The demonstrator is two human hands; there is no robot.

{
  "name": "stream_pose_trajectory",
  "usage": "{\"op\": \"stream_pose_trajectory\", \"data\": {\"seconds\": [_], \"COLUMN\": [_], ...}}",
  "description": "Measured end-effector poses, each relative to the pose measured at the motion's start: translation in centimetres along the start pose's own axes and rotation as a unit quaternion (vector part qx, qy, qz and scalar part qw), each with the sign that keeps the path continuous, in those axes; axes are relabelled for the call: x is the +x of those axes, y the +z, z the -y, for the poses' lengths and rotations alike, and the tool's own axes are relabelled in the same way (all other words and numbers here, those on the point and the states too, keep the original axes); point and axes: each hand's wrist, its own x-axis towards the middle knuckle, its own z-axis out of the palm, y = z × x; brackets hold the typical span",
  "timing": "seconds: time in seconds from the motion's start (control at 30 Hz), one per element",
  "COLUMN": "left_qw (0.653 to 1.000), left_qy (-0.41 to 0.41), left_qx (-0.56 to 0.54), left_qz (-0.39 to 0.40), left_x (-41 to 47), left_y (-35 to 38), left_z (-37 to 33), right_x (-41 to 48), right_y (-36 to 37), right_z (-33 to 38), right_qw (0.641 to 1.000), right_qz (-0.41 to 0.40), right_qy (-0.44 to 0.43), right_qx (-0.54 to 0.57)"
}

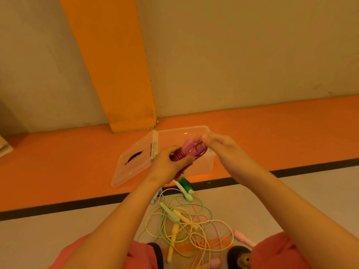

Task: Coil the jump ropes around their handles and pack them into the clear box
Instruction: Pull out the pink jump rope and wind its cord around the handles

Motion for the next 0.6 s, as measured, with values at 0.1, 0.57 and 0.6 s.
{"op": "stream_pose_trajectory", "data": {"seconds": [0.1, 0.57, 0.6], "left_qw": [0.997, 0.954, 0.956], "left_qy": [-0.040, -0.124, -0.122], "left_qx": [-0.057, -0.264, -0.260], "left_qz": [0.015, 0.067, 0.062], "left_x": [-0.1, -0.8, -0.8], "left_y": [0.1, 0.0, 0.0], "left_z": [0.0, -1.2, -1.2], "right_x": [0.1, 0.5, 0.5], "right_y": [-0.2, 0.9, 1.0], "right_z": [0.0, -1.1, -1.2], "right_qw": [0.998, 0.989, 0.990], "right_qz": [-0.005, -0.098, -0.100], "right_qy": [0.004, -0.077, -0.076], "right_qx": [0.063, 0.081, 0.058]}}
